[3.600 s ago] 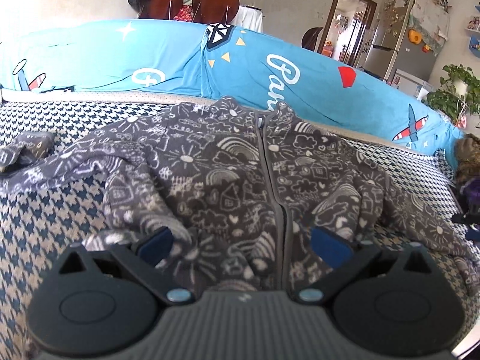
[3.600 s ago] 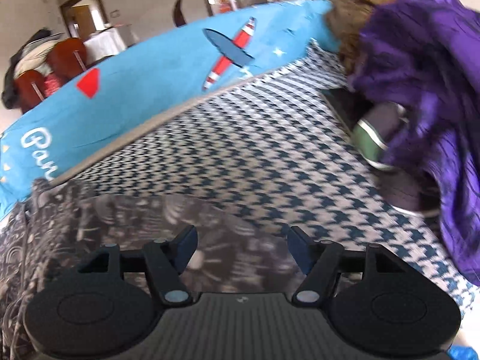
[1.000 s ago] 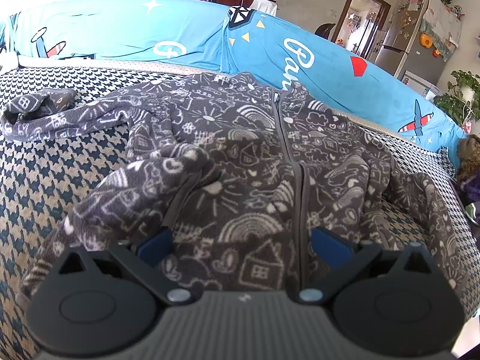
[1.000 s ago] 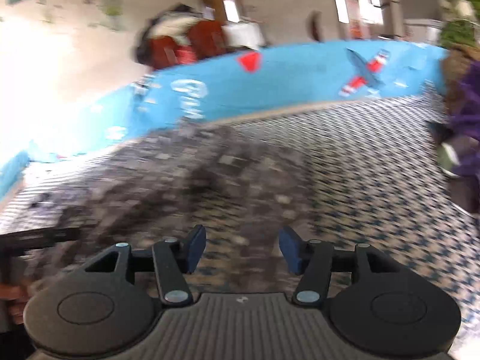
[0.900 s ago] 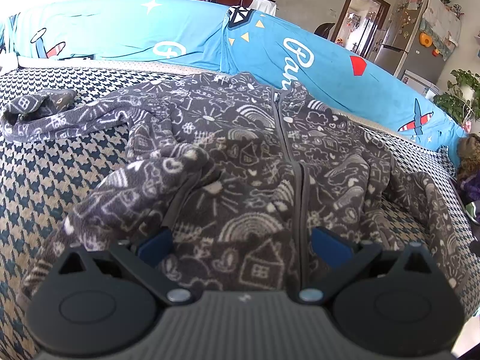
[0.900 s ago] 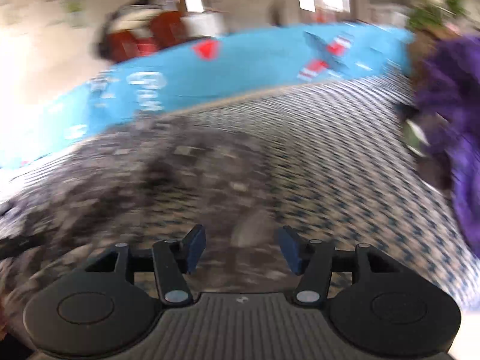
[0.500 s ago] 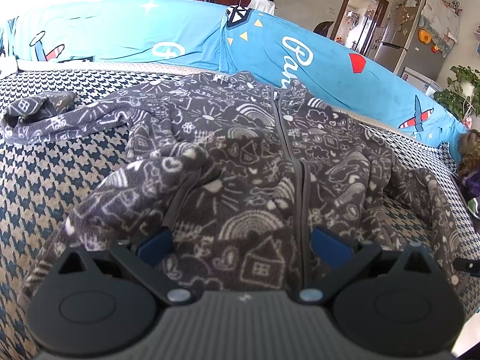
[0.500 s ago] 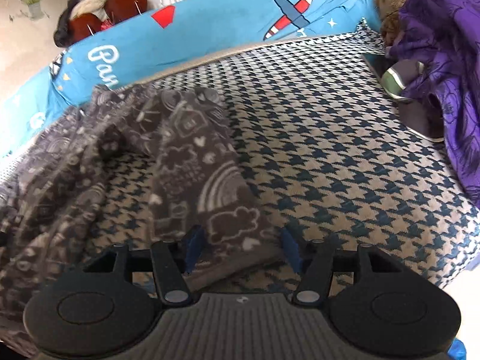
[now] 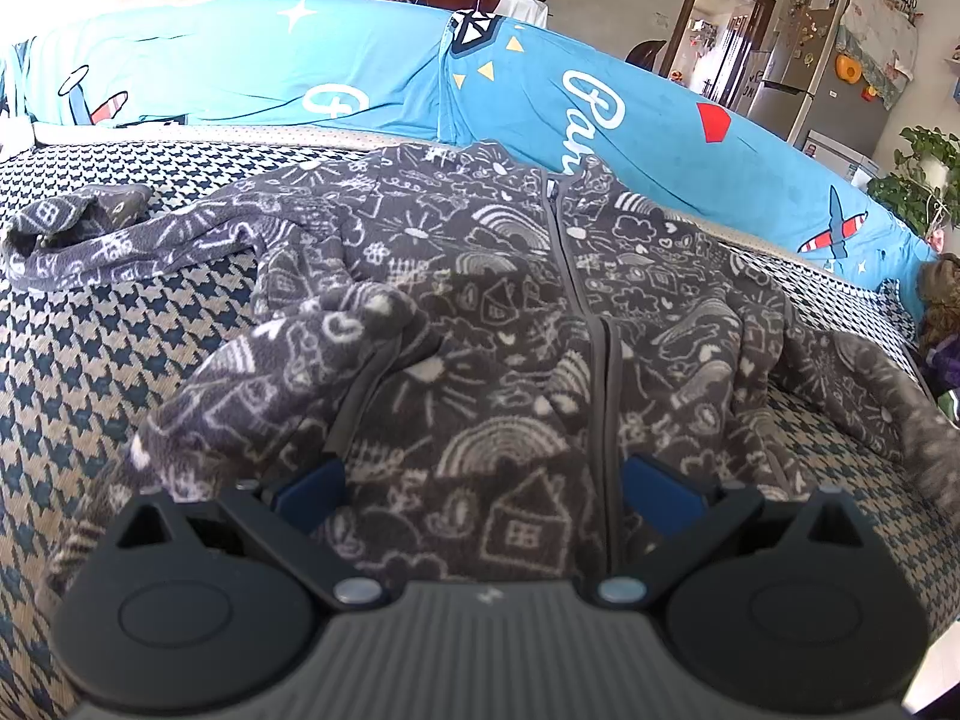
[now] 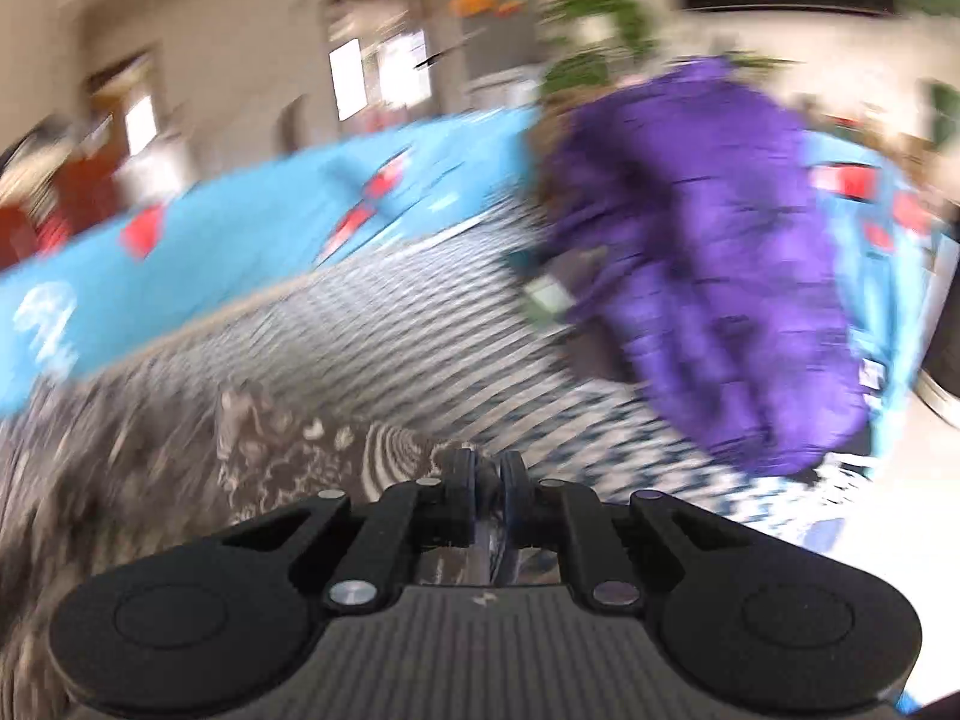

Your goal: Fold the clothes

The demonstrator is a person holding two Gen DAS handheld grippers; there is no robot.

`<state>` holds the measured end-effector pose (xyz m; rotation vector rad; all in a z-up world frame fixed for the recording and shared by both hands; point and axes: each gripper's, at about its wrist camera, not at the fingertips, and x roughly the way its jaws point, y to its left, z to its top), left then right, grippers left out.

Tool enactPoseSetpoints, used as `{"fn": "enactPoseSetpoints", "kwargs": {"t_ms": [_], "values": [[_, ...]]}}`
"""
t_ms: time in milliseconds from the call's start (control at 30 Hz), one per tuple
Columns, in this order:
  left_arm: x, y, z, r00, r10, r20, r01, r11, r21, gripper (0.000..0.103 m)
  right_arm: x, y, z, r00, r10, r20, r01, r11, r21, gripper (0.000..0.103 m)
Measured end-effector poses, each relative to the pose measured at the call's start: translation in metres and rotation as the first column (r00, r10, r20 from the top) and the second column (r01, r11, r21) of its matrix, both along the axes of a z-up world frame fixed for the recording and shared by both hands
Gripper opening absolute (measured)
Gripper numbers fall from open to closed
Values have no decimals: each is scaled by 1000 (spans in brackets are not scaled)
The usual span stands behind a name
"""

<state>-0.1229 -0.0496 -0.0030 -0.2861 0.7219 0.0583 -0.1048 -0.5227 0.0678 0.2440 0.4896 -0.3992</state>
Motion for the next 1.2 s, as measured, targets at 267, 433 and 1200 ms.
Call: {"fn": "enactPoseSetpoints", "kwargs": {"t_ms": [267,433,1200], "values": [[-1,-1,1,1000,2,2,-2,1000,1,103,-12,0,10,994,-48,101,53,997,-48,40],[-3,0,1,1000,0,3,0,1000,-6,103,-3,-4,4,999,-23,36,23,1000,-2,48],[-2,0,1,1000,29,-5,-29,999,-31,103,54,-57,-37,950,30,-309,32,981,193,56]]}}
